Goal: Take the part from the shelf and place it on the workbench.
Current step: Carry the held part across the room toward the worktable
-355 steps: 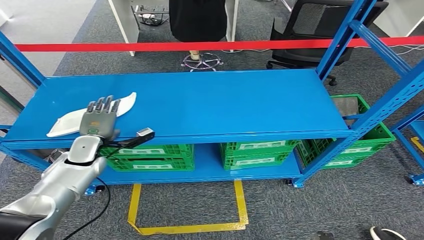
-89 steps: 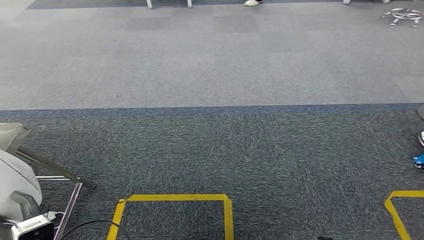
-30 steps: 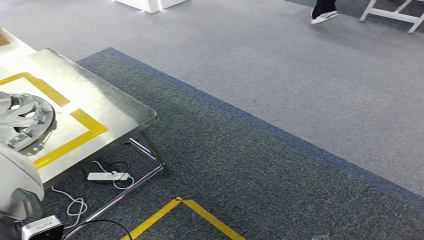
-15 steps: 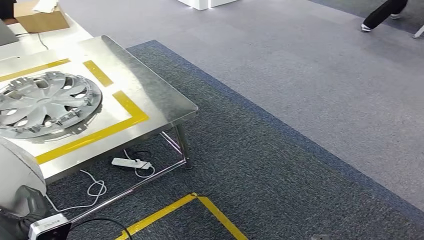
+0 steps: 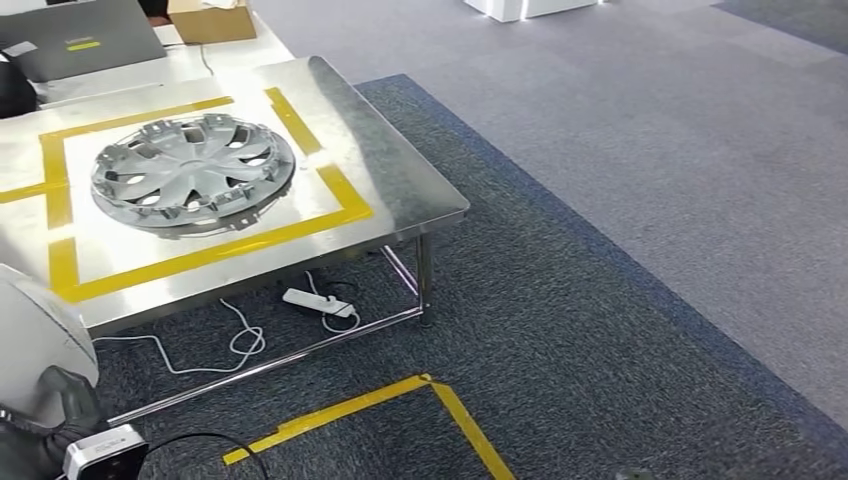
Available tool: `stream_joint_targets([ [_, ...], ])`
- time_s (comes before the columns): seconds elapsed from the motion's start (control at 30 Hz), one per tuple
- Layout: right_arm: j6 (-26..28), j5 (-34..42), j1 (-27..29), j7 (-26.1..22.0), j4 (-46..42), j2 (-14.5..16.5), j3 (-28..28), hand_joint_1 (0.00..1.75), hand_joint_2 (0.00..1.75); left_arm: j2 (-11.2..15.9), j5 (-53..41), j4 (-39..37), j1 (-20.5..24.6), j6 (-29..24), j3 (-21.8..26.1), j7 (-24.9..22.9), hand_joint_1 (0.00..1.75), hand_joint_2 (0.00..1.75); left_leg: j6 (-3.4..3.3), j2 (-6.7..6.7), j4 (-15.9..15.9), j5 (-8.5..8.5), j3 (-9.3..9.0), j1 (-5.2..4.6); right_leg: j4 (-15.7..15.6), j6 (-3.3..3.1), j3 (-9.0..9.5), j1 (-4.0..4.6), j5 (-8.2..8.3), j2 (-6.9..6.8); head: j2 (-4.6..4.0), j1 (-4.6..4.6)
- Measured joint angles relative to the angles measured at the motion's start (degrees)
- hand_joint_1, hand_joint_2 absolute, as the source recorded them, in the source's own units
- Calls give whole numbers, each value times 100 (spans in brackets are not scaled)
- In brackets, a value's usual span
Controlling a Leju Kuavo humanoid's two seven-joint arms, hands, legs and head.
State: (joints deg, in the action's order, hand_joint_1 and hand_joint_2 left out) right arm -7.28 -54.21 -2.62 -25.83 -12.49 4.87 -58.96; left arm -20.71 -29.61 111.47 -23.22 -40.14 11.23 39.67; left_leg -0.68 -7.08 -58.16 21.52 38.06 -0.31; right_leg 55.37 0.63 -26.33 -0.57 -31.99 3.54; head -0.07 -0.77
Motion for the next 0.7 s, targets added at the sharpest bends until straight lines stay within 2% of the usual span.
stream_joint_targets([
  [0.03,-3,-1,-5,-2,2,3,-1,0,175,1,-13,4,-5,-1,2,0,175,175,29,89,-90,118,46,-2,-17,-40,-29,-10,53,-91,-1,-19],
  [0.07,-5,-1,-3,-3,3,7,-2,0,175,3,-26,8,-3,-2,1,0,175,175,58,227,-290,341,111,-1,-35,-75,-70,-23,104,-193,-1,-37],
  [0.1,-7,-1,4,-4,3,4,-3,0,175,5,-38,8,5,-2,-3,0,175,175,83,405,-587,638,186,9,-35,-97,-109,-14,143,-290,-1,-54],
  [0.13,-7,-1,21,-5,3,2,-5,0,175,8,-49,9,16,-2,-7,0,175,175,113,526,-958,924,253,33,-34,-109,-156,-10,175,-391,-2,-73],
  [0.17,-7,-2,35,-4,3,2,-8,0,175,9,-63,9,23,-1,-13,0,175,175,145,593,-1296,1106,290,60,-31,-102,-203,-6,202,-494,-2,-74],
  [0.2,-7,-3,41,-4,3,3,-10,0,175,10,-84,9,25,-1,-17,0,175,175,173,632,-1514,1155,271,87,-27,-88,-235,-6,227,-593,-1,-73],
  [0.23,-8,-6,40,-4,3,3,-13,0,175,11,-106,9,25,0,-21,0,175,175,199,662,-1567,1086,179,111,-20,-71,-271,-8,251,-686,-1,-76],
  [0.27,-12,-11,34,-4,4,4,-15,0,175,13,-125,9,25,1,-24,0,175,175,219,697,-1408,927,-4,130,-9,-49,-301,-13,272,-772,-1,-75],
  [0.3,-16,-16,25,-3,4,5,-16,0,175,14,-129,9,26,1,-27,-2,175,175,227,781,-1081,766,-267,141,6,-27,-321,-16,290,-850,0,-76],
  [0.37,-22,-28,9,-1,5,5,-17,0,175,17,-87,18,41,2,-22,-13,175,175,201,1013,-350,663,-766,111,41,32,-365,-5,313,-993,0,-75],
  [0.4,-22,-37,-1,1,5,5,-19,0,175,20,-49,31,50,2,-4,-20,175,175,167,1097,-111,698,-903,86,57,67,-374,4,326,-1056,0,-76],
  [0.43,-21,-50,-11,4,5,5,-20,0,175,23,-13,48,59,2,31,-26,175,175,123,1112,7,761,-943,62,65,102,-383,10,338,-1120,0,-72],
  [0.47,-16,-69,-25,8,5,5,-20,0,175,26,22,69,61,2,79,-28,175,175,68,1064,79,797,-941,60,77,139,-385,10,346,-1179,0,-70],
  [0.5,-8,-91,-38,10,5,5,-21,0,175,27,50,89,57,0,136,-29,175,175,22,1006,127,816,-939,68,99,177,-409,3,330,-1145,0,-65],
  [0.53,2,-113,-47,13,5,5,-20,0,175,27,74,106,57,-2,190,-30,175,175,-25,945,168,827,-940,80,175,207,-459,-9,269,-1021,-1,-53],
  [0.57,11,-132,-46,14,5,5,-20,0,175,26,98,121,63,-3,233,-32,175,175,-66,880,200,821,-943,93,357,231,-556,-19,158,-841,-1,-39],
  [0.6,15,-151,-32,18,6,5,-19,0,175,25,116,129,69,-4,268,-34,175,175,-96,818,205,805,-939,95,665,243,-717,-29,1,-629,-2,-23],
  [0.63,16,-167,-10,22,7,5,-19,0,175,25,130,133,80,-4,293,-36,175,175,-122,745,203,796,-928,86,1068,243,-920,-32,-165,-486,-2,-15],
  [0.67,16,-183,14,28,9,6,-19,0,175,25,143,134,85,-4,316,-37,175,175,-140,666,200,790,-924,73,1452,241,-1123,-31,-283,-417,-2,-13],
  [0.7,16,-196,34,34,10,6,-19,0,175,26,149,134,86,-3,338,-37,175,175,-152,583,197,789,-928,57,1708,236,-1272,-29,-308,-386,-1,-13],
])
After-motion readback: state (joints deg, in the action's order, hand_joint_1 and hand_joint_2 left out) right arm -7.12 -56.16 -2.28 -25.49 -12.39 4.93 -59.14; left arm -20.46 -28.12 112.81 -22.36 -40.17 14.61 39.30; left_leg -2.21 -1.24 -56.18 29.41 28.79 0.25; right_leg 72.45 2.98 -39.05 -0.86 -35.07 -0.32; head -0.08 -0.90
